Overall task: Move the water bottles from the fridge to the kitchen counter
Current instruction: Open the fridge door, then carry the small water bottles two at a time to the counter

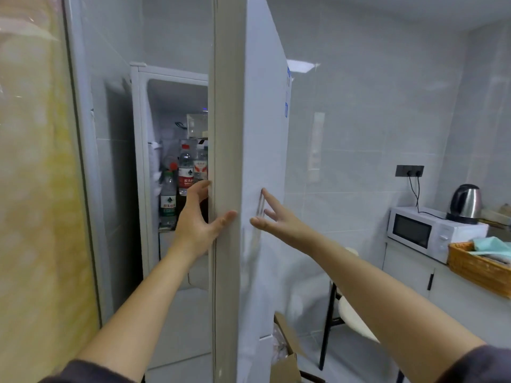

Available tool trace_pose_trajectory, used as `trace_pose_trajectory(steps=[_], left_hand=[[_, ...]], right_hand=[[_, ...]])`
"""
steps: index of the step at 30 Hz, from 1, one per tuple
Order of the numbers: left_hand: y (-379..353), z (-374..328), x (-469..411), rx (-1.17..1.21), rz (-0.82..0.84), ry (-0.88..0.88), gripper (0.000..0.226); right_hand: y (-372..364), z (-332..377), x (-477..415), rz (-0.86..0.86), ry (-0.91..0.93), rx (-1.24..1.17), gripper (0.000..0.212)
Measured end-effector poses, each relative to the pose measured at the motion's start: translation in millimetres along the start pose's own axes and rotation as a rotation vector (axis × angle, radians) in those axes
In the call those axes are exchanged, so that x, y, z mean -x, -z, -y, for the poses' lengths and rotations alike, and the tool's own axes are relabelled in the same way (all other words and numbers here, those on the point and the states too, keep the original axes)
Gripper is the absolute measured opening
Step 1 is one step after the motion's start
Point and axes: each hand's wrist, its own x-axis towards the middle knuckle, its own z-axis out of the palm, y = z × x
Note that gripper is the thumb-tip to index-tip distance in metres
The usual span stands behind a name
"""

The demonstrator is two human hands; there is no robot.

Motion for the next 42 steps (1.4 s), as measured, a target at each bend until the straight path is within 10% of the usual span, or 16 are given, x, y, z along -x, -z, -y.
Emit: trace_pose_trajectory(steps=[13,21,42], left_hand=[[-50.8,19.0,19.7,-0.447,0.459,-0.046,0.025],[-97.2,26.2,41.6,-0.627,0.655,-0.146,0.035],[-296.8,3.6,-2.0,-0.416,0.947,-0.623,0.027]], right_hand=[[72.9,10.3,83.4,-0.098,0.003,0.062,0.067],[97.6,-13.1,121.7,-0.340,-0.086,0.012,0.030],[203.9,-141.8,160.0,-0.927,-0.606,0.129,0.028]])
